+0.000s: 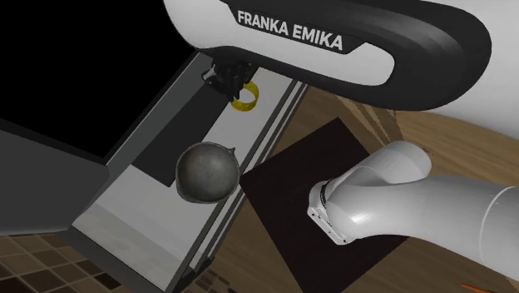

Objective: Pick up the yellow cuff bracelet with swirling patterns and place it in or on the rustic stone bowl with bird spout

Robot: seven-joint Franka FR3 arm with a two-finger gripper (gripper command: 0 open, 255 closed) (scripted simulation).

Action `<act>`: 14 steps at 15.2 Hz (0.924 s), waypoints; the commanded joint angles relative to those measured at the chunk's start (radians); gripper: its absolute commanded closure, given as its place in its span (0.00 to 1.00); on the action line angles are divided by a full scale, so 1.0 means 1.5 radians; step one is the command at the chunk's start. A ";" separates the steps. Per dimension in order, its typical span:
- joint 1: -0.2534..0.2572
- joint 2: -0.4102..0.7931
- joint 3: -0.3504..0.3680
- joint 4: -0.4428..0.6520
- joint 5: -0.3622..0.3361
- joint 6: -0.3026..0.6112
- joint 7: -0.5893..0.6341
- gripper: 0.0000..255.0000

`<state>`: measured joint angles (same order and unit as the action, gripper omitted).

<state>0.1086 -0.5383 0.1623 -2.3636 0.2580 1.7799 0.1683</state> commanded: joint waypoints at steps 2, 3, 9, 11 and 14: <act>0.007 -0.008 0.011 0.008 0.007 -0.012 0.017 1.00; 0.014 -0.014 0.023 0.006 0.015 -0.013 0.033 1.00; 0.055 -0.033 0.097 0.011 0.061 -0.013 0.128 1.00; 0.067 -0.033 0.122 0.018 0.076 -0.012 0.161 1.00; 0.084 -0.028 0.162 0.035 0.095 -0.008 0.210 1.00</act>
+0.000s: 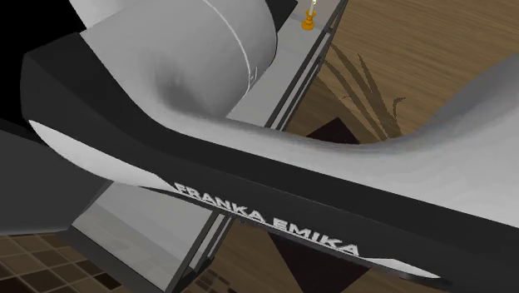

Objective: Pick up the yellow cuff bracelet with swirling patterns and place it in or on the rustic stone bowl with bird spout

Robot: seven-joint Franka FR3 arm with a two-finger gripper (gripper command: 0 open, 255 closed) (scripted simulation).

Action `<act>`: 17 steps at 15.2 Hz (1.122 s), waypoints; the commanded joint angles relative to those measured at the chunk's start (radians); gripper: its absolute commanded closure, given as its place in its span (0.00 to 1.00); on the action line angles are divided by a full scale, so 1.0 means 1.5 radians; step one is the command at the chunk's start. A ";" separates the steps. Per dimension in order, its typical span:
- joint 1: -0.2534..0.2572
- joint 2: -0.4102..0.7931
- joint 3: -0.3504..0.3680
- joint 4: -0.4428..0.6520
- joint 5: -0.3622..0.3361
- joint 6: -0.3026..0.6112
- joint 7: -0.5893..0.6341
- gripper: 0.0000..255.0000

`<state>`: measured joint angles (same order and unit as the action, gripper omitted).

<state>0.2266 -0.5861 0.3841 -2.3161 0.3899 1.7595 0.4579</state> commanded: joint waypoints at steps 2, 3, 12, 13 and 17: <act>0.018 0.016 0.053 0.025 0.022 0.011 0.064 1.00; 0.018 0.016 0.055 0.017 0.023 0.019 0.062 1.00; 0.023 0.025 0.074 -0.056 0.039 0.099 0.047 1.00; 0.023 0.026 0.076 -0.063 0.041 0.108 0.046 1.00; 0.025 0.036 0.086 -0.091 0.049 0.146 0.039 1.00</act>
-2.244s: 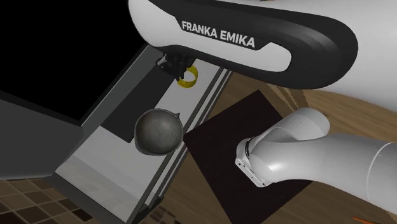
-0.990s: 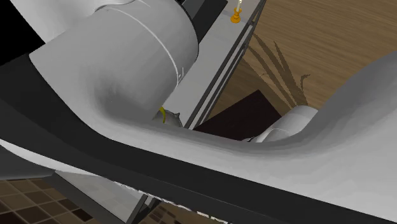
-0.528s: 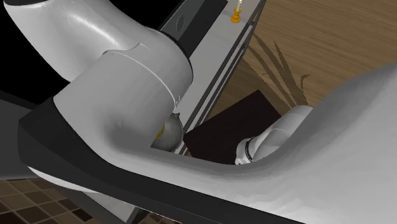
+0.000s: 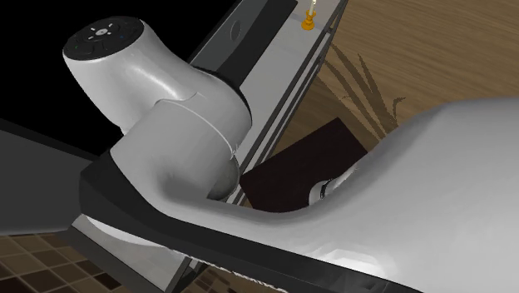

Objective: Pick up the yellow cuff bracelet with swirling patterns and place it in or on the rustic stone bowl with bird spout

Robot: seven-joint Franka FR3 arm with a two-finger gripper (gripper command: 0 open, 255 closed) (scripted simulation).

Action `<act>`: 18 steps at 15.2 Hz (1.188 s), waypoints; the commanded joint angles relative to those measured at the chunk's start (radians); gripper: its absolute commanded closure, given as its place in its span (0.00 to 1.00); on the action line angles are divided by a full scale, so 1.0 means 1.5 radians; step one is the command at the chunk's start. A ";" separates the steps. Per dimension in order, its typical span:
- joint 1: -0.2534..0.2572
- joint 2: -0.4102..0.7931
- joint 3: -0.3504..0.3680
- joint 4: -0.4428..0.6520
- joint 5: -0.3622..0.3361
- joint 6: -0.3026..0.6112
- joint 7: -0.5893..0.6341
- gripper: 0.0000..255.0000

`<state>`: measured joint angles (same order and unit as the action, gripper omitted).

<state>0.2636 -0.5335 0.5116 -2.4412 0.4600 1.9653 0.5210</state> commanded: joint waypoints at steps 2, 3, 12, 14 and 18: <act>0.001 0.006 0.005 -0.020 0.005 0.025 -0.006 1.00; 0.001 0.006 0.005 -0.020 0.005 0.025 -0.006 1.00; 0.001 0.006 0.005 -0.020 0.005 0.025 -0.006 0.00; 0.001 0.006 0.005 -0.020 0.005 0.025 -0.006 0.00; -0.003 -0.009 -0.012 0.012 -0.006 -0.023 -0.004 0.00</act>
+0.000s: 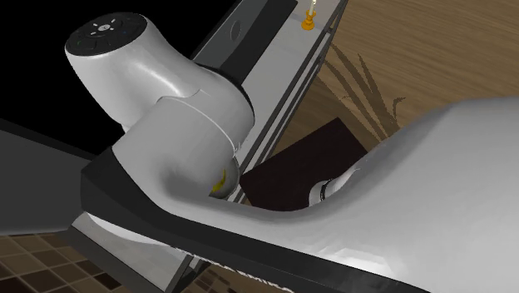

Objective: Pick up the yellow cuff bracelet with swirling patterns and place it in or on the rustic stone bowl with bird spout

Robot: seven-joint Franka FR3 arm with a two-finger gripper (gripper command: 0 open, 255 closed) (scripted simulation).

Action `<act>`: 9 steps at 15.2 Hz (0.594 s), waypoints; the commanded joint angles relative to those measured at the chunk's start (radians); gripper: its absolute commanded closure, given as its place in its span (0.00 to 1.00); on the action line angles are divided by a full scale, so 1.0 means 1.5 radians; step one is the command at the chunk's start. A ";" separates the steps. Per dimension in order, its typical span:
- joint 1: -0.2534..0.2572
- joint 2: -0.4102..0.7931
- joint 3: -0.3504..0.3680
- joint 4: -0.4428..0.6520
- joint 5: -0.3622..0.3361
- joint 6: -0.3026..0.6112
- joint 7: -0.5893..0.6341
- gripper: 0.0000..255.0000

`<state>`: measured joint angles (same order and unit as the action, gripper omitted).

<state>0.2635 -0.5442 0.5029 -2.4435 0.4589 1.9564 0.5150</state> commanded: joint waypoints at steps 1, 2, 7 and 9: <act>-0.005 -0.007 -0.014 0.030 -0.010 -0.040 0.001 0.00; -0.006 -0.011 -0.021 0.044 -0.015 -0.058 0.002 0.00; -0.006 -0.011 -0.021 0.044 -0.015 -0.058 0.002 0.00; -0.006 -0.011 -0.021 0.044 -0.015 -0.058 0.002 0.00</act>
<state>0.2544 -0.5607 0.4721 -2.3772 0.4372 1.8694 0.5181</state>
